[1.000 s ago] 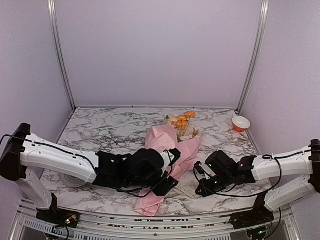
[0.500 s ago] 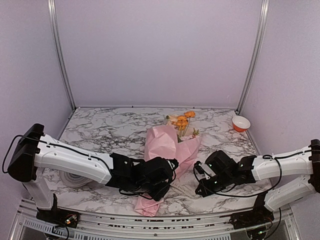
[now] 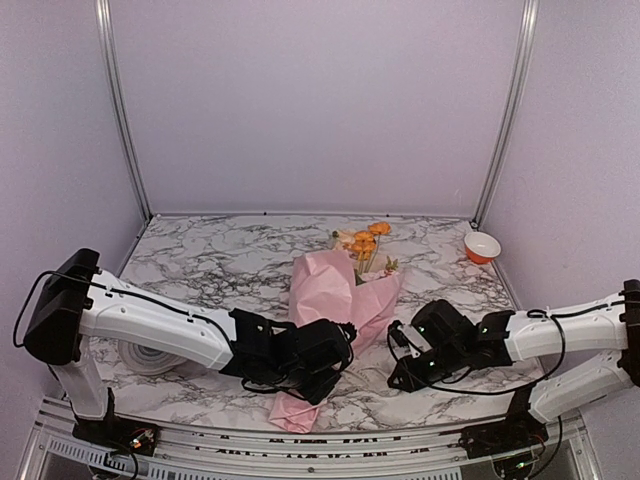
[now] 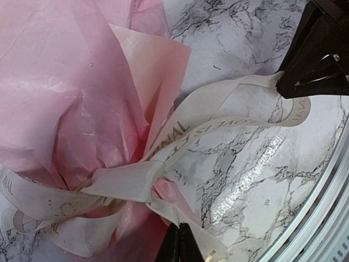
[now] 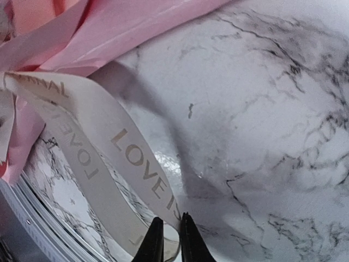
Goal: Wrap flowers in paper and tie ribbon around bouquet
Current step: Tie the half-tied ribbon around the folded bouquet.
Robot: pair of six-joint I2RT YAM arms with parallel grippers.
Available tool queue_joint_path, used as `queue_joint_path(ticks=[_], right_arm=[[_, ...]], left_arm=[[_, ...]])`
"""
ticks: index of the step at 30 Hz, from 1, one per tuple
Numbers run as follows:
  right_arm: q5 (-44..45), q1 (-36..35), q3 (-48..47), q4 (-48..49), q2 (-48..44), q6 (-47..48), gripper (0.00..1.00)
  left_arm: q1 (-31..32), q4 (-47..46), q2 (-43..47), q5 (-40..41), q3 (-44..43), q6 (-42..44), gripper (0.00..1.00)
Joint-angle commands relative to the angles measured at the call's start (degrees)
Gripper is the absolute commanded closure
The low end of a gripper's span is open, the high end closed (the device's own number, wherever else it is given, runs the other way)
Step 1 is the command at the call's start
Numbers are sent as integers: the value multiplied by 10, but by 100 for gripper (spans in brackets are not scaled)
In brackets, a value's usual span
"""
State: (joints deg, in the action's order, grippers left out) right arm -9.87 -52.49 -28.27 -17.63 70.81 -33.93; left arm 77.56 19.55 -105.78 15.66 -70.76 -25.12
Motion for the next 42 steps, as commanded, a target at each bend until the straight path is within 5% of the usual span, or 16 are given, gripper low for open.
queue_joint_path(ticks=[1, 10, 23, 29, 37, 42], right_arm=[[6, 6, -33, -8, -26, 20, 75], [-40, 12, -74, 14, -63, 94, 52], [-81, 10, -170, 102, 44, 134, 55], [-36, 3, -124, 89, -11, 139, 48], [52, -84, -4, 137, -41, 84, 19], [109, -139, 10, 178, -13, 105, 17]], left_arm=[[-3, 7, 20, 11, -3, 2, 100], [-19, 4, 110, 2, 65, -10, 100], [-62, 43, 249, -21, 222, -107, 100], [-72, 32, 271, -28, 272, -134, 100], [-83, 15, 261, -36, 313, -143, 100], [-85, -9, 301, -21, 315, -94, 60]])
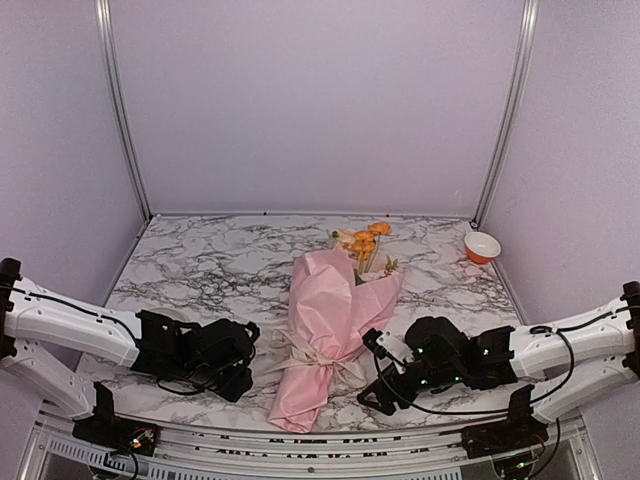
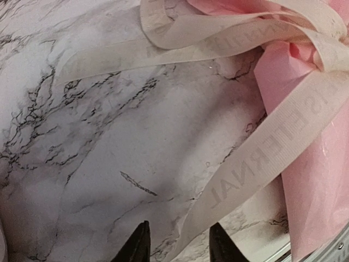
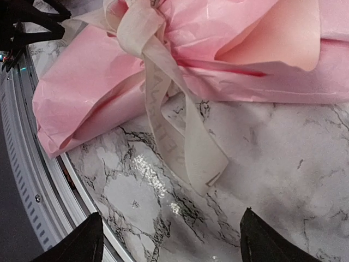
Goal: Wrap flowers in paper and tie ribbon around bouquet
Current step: Tie the half-tied ribbon around the folded bouquet.
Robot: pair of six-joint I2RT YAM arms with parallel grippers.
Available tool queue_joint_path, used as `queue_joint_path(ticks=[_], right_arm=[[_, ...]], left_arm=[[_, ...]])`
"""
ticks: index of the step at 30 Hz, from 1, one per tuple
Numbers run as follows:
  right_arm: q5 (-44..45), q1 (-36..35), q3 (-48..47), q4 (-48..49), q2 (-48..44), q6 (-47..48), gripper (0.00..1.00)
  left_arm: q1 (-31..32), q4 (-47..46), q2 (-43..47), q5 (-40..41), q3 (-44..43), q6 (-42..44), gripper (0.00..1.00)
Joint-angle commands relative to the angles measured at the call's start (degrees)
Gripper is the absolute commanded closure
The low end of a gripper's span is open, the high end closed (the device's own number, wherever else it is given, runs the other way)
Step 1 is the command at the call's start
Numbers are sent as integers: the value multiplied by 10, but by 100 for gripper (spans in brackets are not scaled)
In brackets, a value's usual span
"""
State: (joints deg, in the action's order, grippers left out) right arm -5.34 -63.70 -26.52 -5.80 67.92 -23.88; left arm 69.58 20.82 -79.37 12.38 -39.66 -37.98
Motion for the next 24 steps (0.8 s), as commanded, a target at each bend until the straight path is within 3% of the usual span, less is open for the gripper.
queue_joint_path(ticks=[1, 6, 10, 18, 24], right_arm=[[70, -28, -6, 67, 25, 11, 17], [71, -40, -7, 118, 76, 54, 16], [102, -41, -20, 124, 119, 82, 16], [103, -42, -16, 193, 161, 102, 24], [97, -43, -19, 212, 183, 111, 32]], left_arm=[[-10, -30, 54, 22, 7, 47, 55], [-85, -111, 89, -12, 40, 130, 37], [-97, -150, 39, 25, 19, 233, 34], [-106, -324, -46, 37, 41, 399, 25], [-113, -324, -130, 48, -6, 448, 24]])
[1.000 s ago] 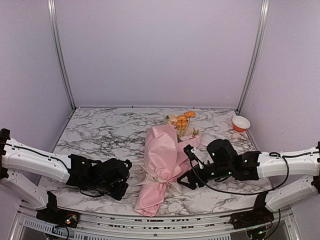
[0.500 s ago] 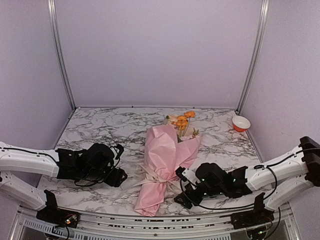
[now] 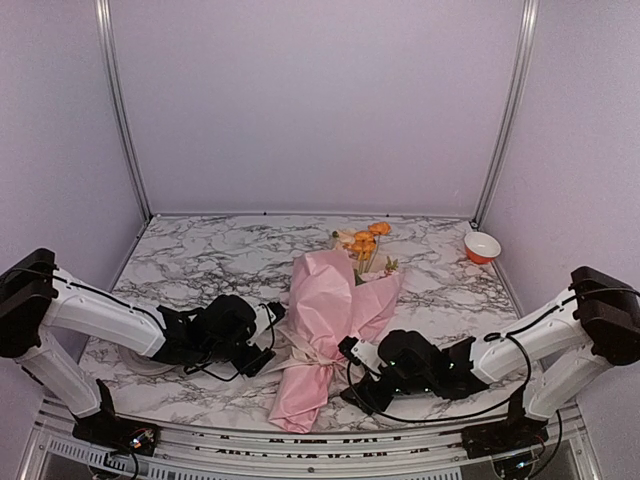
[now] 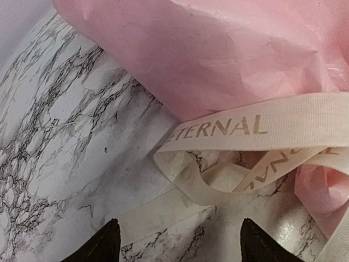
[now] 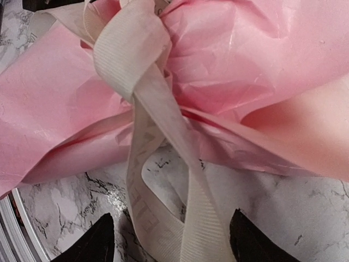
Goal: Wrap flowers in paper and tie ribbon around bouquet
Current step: Tie the half-tied ribbon around the folded bouquet.
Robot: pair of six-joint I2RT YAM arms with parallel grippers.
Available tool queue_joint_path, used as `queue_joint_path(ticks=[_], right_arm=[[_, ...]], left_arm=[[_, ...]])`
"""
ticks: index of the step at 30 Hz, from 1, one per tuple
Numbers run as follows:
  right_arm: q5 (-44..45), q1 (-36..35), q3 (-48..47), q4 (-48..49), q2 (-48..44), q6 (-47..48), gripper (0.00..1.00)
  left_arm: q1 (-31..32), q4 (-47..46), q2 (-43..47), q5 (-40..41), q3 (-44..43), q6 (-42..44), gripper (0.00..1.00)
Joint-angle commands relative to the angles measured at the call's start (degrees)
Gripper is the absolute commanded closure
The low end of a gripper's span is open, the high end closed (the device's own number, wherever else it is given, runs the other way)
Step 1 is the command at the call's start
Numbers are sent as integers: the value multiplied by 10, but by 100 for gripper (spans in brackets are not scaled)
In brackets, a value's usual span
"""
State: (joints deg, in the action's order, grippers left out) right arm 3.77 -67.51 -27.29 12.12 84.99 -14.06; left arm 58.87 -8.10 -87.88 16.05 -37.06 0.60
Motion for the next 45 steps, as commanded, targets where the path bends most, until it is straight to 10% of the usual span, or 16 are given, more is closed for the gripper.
queue_joint_path(ticks=[1, 13, 18, 25, 45], right_arm=[[6, -4, -12, 33, 13, 14, 36], [-4, -4, -23, 16, 9, 21, 77], [-3, -4, -27, 6, 7, 22, 99], [-10, -4, -28, -26, -11, 17, 100], [-145, -9, 31, -85, 6, -91, 100]], left_arm=[[-6, -35, -56, 9, -39, 67, 24], [-6, -86, -65, -65, -47, 131, 33], [-8, -95, -70, -74, -63, 147, 59], [-12, -96, -44, -85, -56, 137, 100], [-115, 30, -135, -45, -111, -62, 100]])
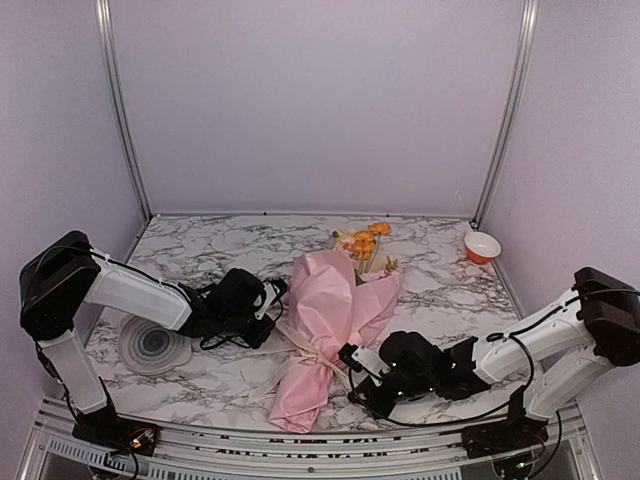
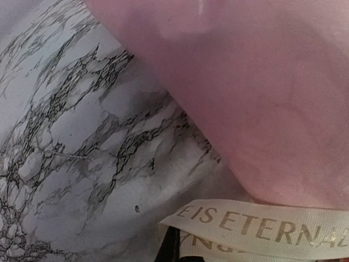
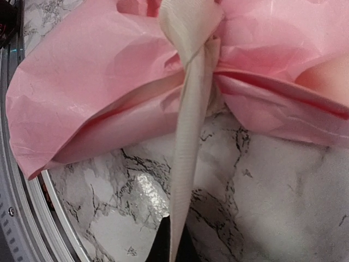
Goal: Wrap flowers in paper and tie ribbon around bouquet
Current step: Tie the half-tied ribbon around the folded bouquet.
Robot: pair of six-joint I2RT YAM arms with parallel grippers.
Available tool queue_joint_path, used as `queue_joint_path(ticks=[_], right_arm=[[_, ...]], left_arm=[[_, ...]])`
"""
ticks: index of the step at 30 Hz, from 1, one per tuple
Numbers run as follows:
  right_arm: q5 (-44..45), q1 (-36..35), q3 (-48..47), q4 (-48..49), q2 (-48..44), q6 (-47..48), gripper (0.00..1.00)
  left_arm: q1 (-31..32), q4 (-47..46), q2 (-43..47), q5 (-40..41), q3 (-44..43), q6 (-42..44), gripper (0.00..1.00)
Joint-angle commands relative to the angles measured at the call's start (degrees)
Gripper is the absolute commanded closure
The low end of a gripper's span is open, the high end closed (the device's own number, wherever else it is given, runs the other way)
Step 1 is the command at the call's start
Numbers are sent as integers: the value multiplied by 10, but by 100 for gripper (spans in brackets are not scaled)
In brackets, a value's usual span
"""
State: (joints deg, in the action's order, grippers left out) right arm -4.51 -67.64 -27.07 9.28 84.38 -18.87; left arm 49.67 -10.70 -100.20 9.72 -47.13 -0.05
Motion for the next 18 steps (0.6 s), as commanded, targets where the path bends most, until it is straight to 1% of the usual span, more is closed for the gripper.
queue_joint_path(ticks=[1, 4, 7, 12, 18], right_arm=[[-78, -7, 31, -54, 14, -52, 100], [-109, -7, 18, -89, 25, -67, 100], [-114, -7, 11, -121, 33, -68, 100], [-127, -7, 11, -143, 41, -82, 100], [-138, -7, 20, -150, 43, -100, 100]], left_arm=[[-29, 59, -13, 18, -9, -64, 100], [-46, 66, -12, 12, -7, -84, 100], [-54, 71, -18, 12, -9, -93, 100], [-64, 83, -38, 6, -15, -106, 100], [-71, 86, -40, 8, -11, -106, 100]])
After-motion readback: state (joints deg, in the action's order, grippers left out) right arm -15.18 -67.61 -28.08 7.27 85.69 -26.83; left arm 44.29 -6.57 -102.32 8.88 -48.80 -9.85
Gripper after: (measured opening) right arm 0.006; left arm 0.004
